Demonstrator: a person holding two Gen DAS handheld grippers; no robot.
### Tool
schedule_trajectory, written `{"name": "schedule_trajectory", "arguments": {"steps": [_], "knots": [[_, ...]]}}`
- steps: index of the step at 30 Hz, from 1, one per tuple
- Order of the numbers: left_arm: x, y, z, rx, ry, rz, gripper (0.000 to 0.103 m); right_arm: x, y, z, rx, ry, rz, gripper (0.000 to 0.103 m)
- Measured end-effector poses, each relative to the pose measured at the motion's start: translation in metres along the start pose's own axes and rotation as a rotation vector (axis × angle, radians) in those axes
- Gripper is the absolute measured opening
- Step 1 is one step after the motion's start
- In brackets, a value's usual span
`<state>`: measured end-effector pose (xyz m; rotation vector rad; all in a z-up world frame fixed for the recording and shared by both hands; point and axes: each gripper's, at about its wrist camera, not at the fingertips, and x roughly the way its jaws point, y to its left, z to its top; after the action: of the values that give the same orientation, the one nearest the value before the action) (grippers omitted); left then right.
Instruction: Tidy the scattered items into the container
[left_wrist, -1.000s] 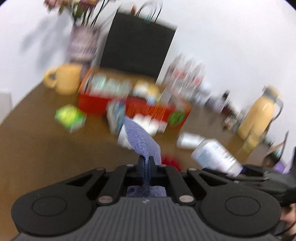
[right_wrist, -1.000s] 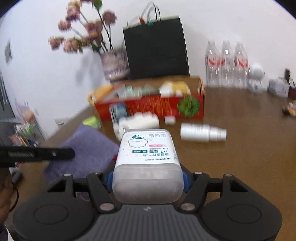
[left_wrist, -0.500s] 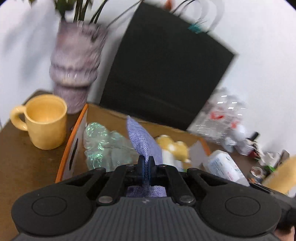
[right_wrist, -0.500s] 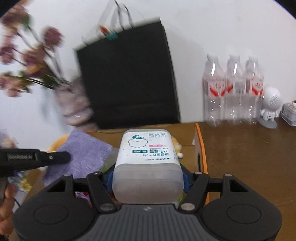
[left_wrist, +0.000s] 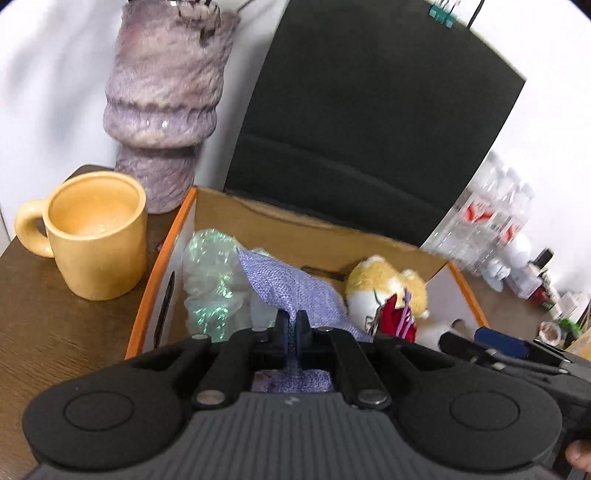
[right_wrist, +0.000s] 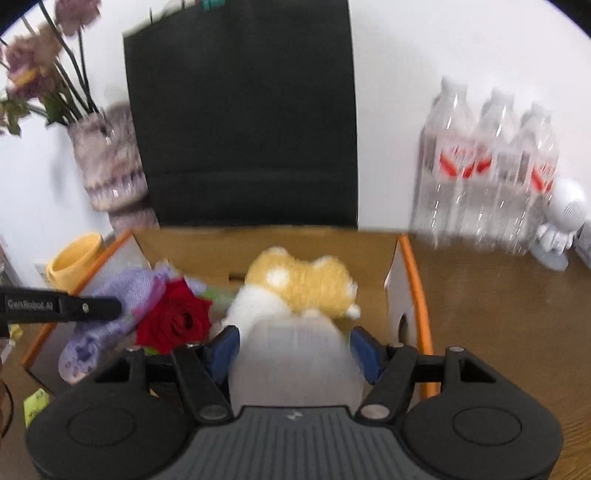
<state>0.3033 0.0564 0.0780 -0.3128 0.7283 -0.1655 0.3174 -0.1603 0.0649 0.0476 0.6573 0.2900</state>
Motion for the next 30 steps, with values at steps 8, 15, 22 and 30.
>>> {"name": "schedule_trajectory", "arguments": {"steps": [8,15,22,30], "knots": [[-0.004,-0.007,-0.005,0.0,-0.008,-0.026,0.005,0.007,0.015,0.007,0.183,0.054,0.248,0.062],[-0.022,-0.001,-0.006,-0.043,-0.048,-0.097,0.004,0.012,0.01,-0.007,0.304,0.05,0.3,0.036],[-0.067,-0.002,-0.011,-0.142,-0.049,-0.243,0.004,-0.055,0.007,-0.021,0.222,-0.018,0.408,0.034],[-0.152,-0.012,-0.088,-0.112,-0.077,-0.329,0.004,-0.157,-0.002,-0.084,0.116,-0.023,0.51,0.035]]}}
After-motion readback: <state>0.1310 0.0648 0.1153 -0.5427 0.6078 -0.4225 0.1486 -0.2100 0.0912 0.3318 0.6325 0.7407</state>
